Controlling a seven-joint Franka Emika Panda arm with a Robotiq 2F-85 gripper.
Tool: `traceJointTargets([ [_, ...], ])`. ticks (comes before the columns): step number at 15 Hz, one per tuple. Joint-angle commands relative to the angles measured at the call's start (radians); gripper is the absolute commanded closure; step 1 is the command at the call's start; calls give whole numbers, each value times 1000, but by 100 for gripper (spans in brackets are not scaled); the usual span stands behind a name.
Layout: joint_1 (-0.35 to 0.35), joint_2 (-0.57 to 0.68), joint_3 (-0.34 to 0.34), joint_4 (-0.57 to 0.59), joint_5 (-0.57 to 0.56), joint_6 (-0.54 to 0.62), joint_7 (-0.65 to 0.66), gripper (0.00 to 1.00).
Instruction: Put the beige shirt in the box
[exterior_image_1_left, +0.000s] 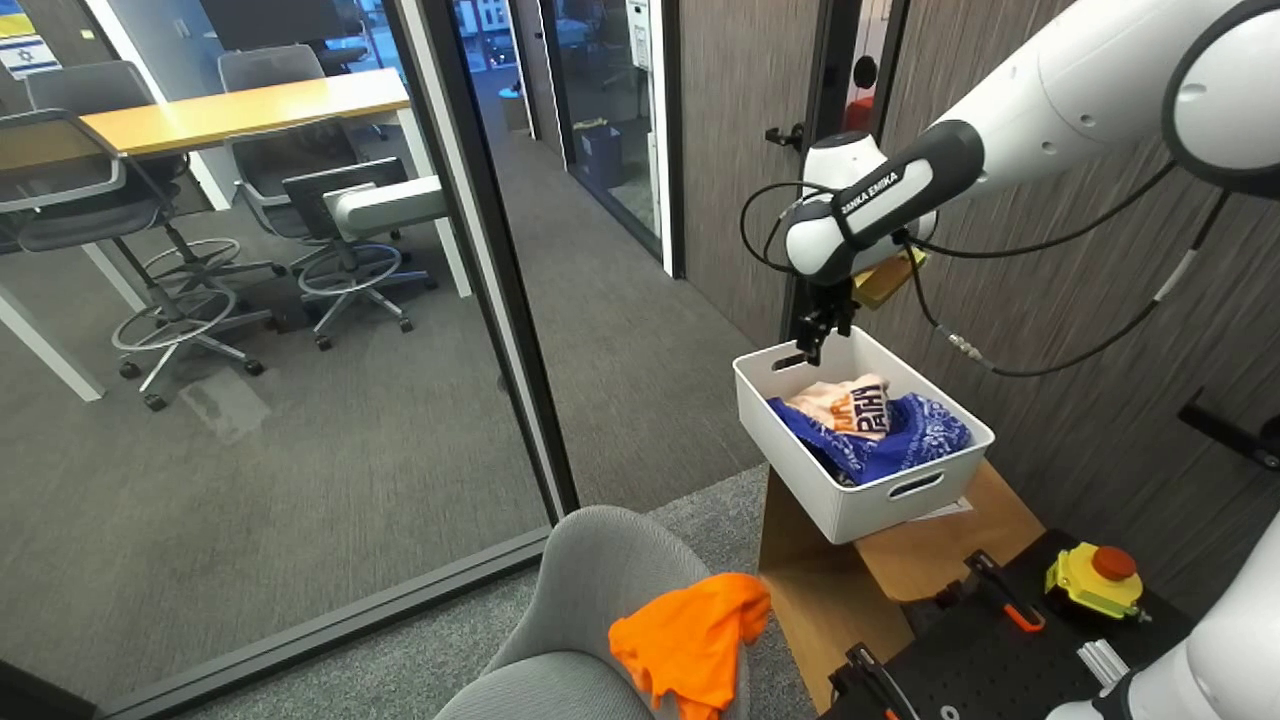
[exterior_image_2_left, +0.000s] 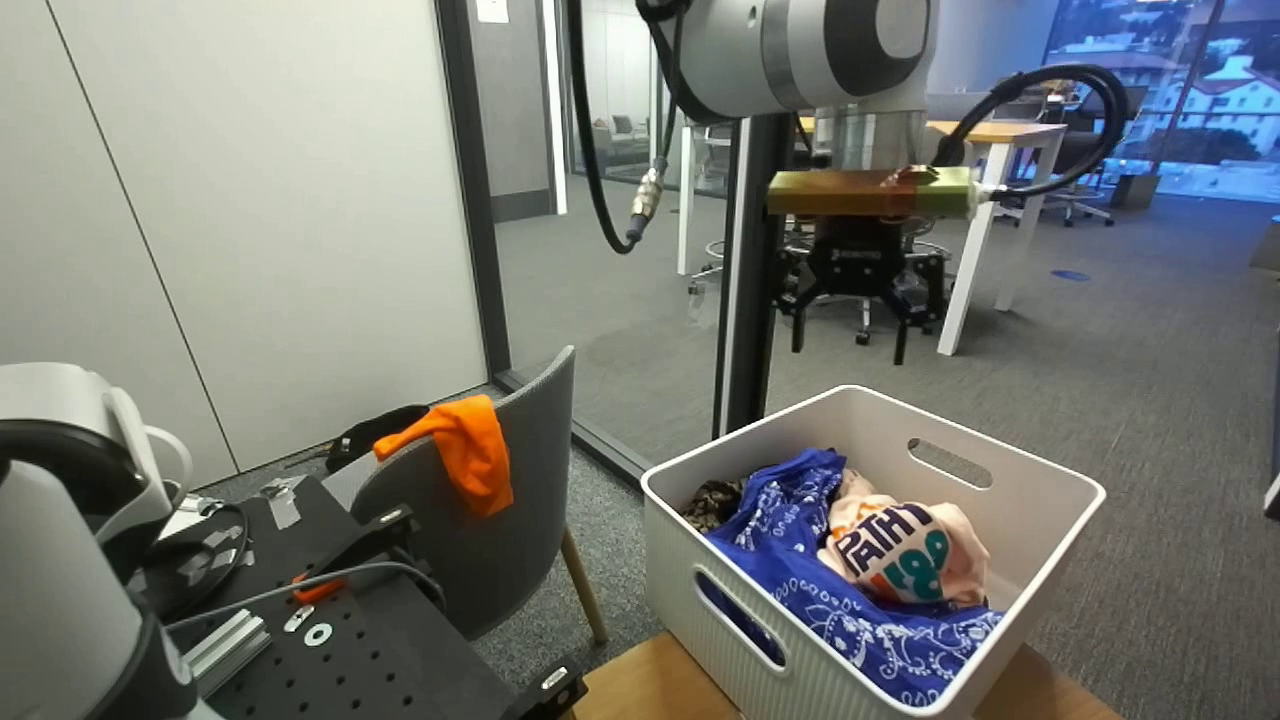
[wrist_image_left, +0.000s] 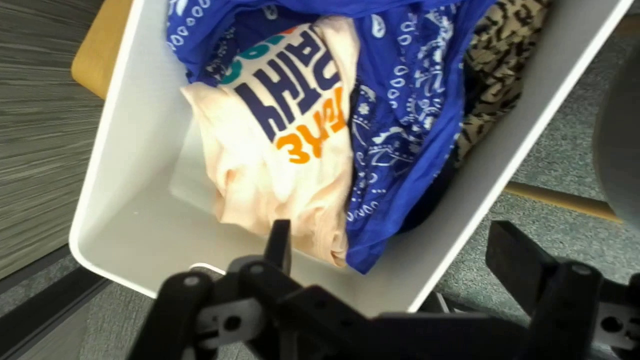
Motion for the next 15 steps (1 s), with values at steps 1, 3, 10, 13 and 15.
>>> traceJointTargets([
  [1, 69, -202, 23, -144, 37, -43, 104, 0],
  [3, 108, -291, 43, -185, 52, -86, 165, 0],
  [10, 223, -636, 139, -326, 51, -263, 400, 0],
  [13, 263, -789, 193, -363, 70, -376, 504, 0],
  [15, 290, -881, 206, -383, 103, -449, 519, 0],
])
